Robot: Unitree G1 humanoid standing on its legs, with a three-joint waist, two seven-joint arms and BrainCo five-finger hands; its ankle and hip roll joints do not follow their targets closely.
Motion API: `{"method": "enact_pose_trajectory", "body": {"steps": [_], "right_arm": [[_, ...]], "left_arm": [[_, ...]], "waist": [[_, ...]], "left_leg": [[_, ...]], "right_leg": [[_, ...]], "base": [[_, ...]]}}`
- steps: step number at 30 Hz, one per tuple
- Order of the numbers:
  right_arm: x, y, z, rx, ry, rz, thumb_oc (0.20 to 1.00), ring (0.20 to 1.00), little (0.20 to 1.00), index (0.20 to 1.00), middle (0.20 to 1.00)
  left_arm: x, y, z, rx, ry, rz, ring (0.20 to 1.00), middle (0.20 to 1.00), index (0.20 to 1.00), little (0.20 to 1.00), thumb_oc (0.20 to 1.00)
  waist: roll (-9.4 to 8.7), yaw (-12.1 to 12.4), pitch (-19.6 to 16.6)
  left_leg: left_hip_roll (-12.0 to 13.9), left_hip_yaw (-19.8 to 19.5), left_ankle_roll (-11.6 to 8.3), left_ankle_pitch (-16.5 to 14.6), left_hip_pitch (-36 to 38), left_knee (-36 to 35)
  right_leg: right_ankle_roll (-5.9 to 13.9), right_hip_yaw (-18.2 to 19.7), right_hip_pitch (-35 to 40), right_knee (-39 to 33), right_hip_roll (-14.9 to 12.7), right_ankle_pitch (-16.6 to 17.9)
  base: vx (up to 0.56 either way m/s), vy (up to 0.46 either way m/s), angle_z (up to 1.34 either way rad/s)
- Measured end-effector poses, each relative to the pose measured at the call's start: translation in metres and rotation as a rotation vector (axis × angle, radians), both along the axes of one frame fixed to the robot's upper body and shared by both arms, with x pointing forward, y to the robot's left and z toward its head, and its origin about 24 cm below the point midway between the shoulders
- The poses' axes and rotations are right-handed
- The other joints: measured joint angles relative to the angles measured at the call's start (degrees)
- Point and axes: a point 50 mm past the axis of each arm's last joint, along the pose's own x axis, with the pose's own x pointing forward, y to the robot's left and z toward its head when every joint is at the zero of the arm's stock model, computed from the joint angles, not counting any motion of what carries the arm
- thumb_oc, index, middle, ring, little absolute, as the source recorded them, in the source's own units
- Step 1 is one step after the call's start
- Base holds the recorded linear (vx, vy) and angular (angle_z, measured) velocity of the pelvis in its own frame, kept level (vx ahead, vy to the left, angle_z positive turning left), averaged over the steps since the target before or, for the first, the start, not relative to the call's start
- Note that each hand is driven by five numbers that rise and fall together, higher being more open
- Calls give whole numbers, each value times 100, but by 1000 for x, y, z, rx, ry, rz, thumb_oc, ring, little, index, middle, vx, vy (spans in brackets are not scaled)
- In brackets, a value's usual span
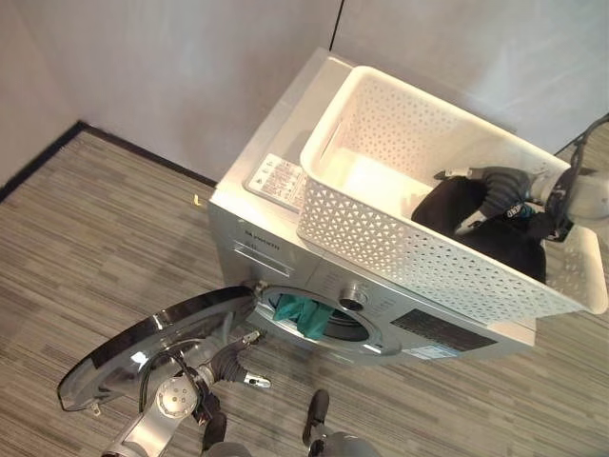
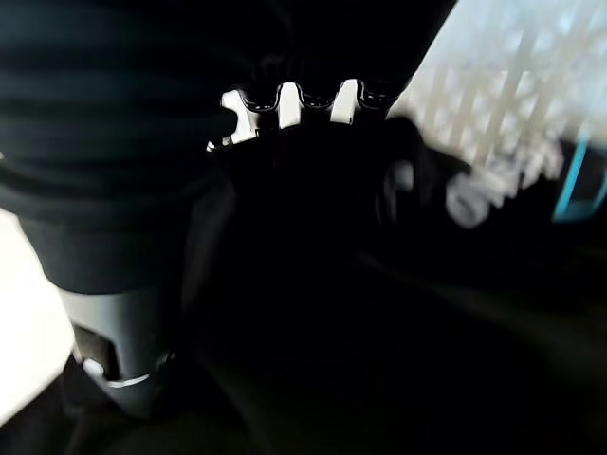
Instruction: Grab the laundry basket,head to the washer,open it,put in the laundry and shut it.
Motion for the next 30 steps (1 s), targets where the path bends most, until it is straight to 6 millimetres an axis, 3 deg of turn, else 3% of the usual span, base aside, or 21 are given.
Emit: {"method": "enact_pose_trajectory", "body": {"steps": [3,9,12,13,20,26,28,30], "right_arm": [[2,1,-6,-20,17,-1,1000,1000,1000,1000,1000],[8,-6,16,36,-67,-51,1000,1000,1000,1000,1000],[8,-11,17,43,-73,-72,1000,1000,1000,1000,1000],[8,-11,18,44,-73,-72,200,200,200,200,200],[1,-21,20,142,-116,-96,200,200,200,200,200],[8,-37,17,280,-207,-200,200,200,200,200,200],[8,-40,19,380,-292,-224,200,200,200,200,200],[8,-42,28,428,-383,-250,200,200,200,200,200]], "left_arm": [[2,5,3,22,-11,-3,1000,1000,1000,1000,1000],[12,1,14,22,-64,-15,1000,1000,1000,1000,1000],[12,-1,13,14,-68,-12,1000,1000,1000,1000,1000],[12,-1,13,12,-67,-12,1000,1000,1000,1000,1000],[13,0,14,18,-75,-8,1000,1000,1000,1000,1000],[20,1,19,21,-106,9,1000,1000,1000,1000,1000],[22,2,20,20,-117,21,1000,1000,1000,1000,1000],[24,-1,17,-2,-115,44,1000,1000,1000,1000,1000]], "waist": [[-39,33,58],[-88,52,270],[-71,102,283],[-66,107,286],[7,148,320],[115,162,292],[212,149,287],[465,130,179]], "left_leg": [[24,-2,-25,15,-119,0],[105,-180,-143,88,-438,29],[145,-226,-163,98,-476,40],[149,-235,-169,102,-481,39],[168,-324,-208,127,-526,43],[116,-294,-208,132,-463,63],[93,-272,-205,132,-327,60],[52,-186,-130,82,-86,17]], "right_leg": [[-13,-6,-106,0,39,8],[-66,-159,-301,0,96,22],[-76,-179,-313,-1,123,15],[-80,-185,-313,-1,127,12],[-108,-278,-305,-1,142,-14],[-138,-254,-258,3,103,10],[-139,-247,-128,2,77,10],[-136,-156,59,3,19,9]], "base": [[-61,-38,1],[-26,-34,11],[1,-17,10],[0,0,0],[16,0,4],[32,50,-1],[42,90,-2],[56,112,-11]]}}
